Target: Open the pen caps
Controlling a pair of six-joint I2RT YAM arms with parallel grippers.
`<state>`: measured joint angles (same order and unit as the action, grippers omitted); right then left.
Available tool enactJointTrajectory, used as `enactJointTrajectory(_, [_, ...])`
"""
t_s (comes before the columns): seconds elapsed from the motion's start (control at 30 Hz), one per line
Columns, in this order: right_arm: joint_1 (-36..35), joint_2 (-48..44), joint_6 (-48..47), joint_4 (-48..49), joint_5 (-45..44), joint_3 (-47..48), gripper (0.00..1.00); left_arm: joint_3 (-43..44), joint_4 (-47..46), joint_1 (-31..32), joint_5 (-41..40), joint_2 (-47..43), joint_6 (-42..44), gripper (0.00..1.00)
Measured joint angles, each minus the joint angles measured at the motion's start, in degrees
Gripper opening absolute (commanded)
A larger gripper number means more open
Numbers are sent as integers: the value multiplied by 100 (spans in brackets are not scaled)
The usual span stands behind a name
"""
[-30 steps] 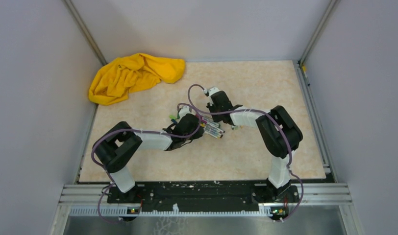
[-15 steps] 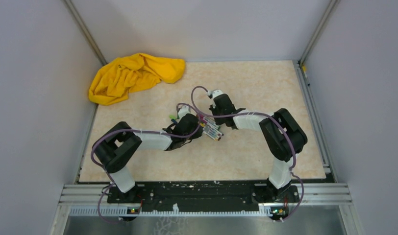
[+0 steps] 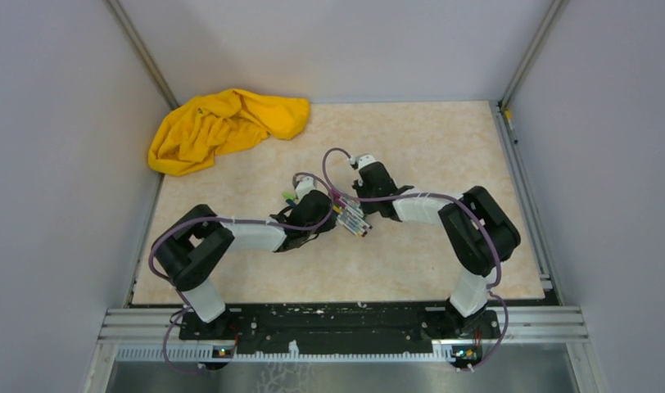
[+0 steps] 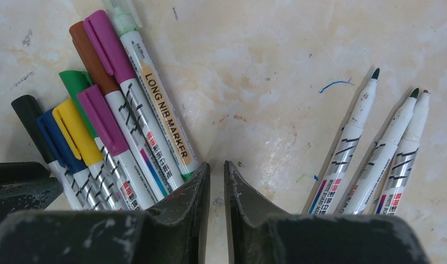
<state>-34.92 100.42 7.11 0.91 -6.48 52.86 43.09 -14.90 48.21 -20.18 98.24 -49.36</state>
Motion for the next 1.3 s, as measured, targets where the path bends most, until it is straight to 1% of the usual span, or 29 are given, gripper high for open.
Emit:
enactJointTrajectory(0.3, [-149,-59,79,-31,-188,-63,16,-44,20,-9,-4,-50,0,29])
enactJointTrajectory(0.47, [-177,-94,144,-133,-470,-68,17,-142,225,-9,-44,-234,20,30])
enactJointTrajectory(0.63, [-175,-155,136,-315,-758,-68,21,-273,494,-9,-94,-481,50,34])
enactJointTrajectory(0.67, [-175,-175,96,-365,-778,-68,23,-310,560,-9,-107,-549,59,36])
enactJointTrajectory(0.77, [-170,-264,-57,-476,-787,-68,30,-415,732,-9,-133,-745,83,54])
enactJointTrajectory(0.87, [-170,-396,-249,-546,-737,-44,36,-533,831,-9,-153,-1005,125,67])
enactJointTrajectory(0.97, [-170,-448,-444,-656,-616,157,37,-634,887,-9,-190,-1309,153,76])
enactJointTrajectory(1.13, [-170,-426,-713,-767,-323,678,38,-741,898,-9,-271,-1777,168,85])
enactJointTrajectory(1.3, [-170,-264,-833,-758,7,1069,38,-911,896,-13,-334,-2138,168,87])
